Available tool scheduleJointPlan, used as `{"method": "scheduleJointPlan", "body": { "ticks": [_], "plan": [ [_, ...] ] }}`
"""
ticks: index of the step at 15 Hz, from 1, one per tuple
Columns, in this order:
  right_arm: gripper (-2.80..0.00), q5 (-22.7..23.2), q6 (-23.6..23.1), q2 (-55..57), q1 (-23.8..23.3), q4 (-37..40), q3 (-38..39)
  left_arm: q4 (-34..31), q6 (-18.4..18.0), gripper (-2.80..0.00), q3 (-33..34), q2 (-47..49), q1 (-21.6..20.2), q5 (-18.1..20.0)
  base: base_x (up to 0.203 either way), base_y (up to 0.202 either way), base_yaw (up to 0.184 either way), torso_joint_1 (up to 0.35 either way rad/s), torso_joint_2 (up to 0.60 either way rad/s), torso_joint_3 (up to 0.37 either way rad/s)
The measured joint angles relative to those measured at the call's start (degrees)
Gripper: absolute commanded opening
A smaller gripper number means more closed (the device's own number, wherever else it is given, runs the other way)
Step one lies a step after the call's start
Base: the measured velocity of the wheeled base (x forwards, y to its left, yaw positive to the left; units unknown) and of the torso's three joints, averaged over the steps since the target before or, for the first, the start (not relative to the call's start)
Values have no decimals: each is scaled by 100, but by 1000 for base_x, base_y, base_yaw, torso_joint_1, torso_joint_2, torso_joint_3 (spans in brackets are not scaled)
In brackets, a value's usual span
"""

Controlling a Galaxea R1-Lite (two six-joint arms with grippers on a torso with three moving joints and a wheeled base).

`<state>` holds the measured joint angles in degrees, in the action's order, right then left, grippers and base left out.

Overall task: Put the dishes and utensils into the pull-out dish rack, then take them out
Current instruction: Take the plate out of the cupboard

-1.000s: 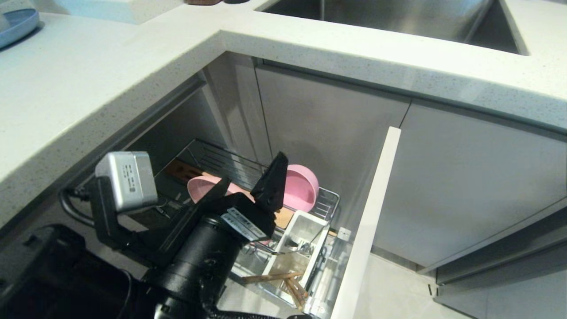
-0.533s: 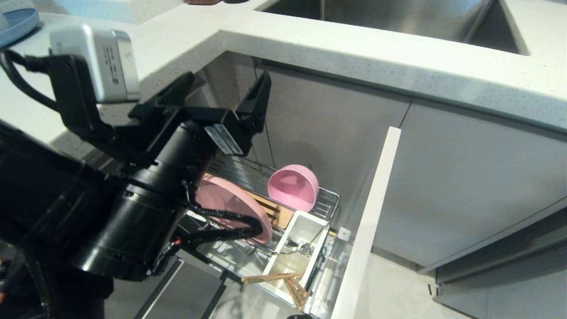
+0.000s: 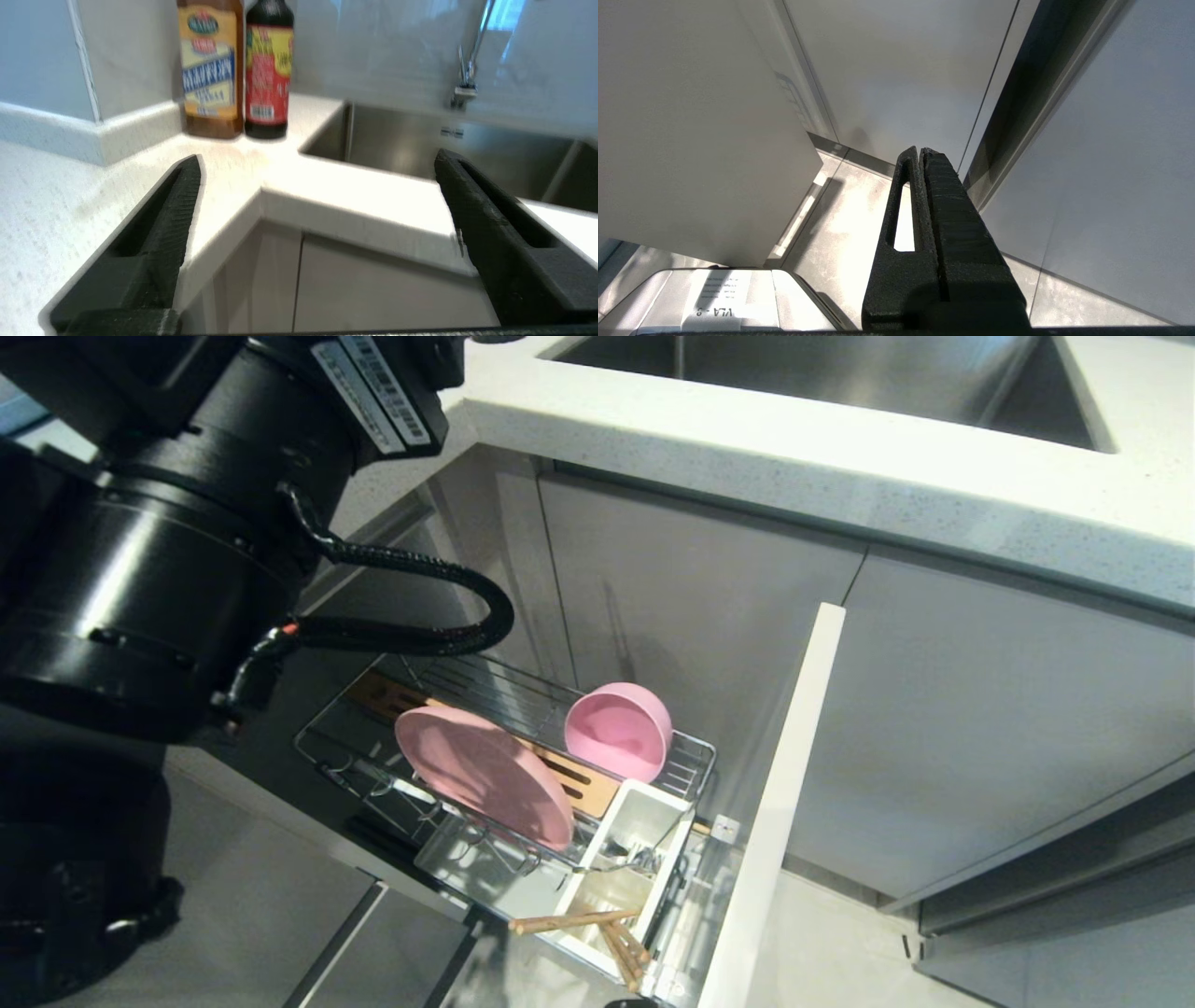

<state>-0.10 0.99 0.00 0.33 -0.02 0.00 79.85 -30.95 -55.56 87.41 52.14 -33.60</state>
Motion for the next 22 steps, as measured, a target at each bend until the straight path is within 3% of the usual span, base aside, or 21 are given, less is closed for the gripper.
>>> {"method": "scheduleJointPlan", "body": {
  "ticks": [3, 9, 18, 22],
  "plan": [
    [-280, 0, 0, 0, 0, 0, 0, -558, -2, -280, -602, -56, 23, -68, 0, 0, 0, 0, 0, 0],
    [-280, 0, 2, 0, 0, 0, 0, -2319, 24, -280, -2076, -213, -38, -239, 0, 0, 0, 0, 0, 0],
    [-280, -1, 2, 0, -2, 0, 0, -5277, 88, -280, -4445, -672, -1129, -262, 0, 0, 0, 0, 0, 0],
    [-280, -1, 2, 0, -2, 0, 0, -6229, 107, -280, -4904, -1024, -1807, -264, 0, 0, 0, 0, 0, 0]
  ]
}}
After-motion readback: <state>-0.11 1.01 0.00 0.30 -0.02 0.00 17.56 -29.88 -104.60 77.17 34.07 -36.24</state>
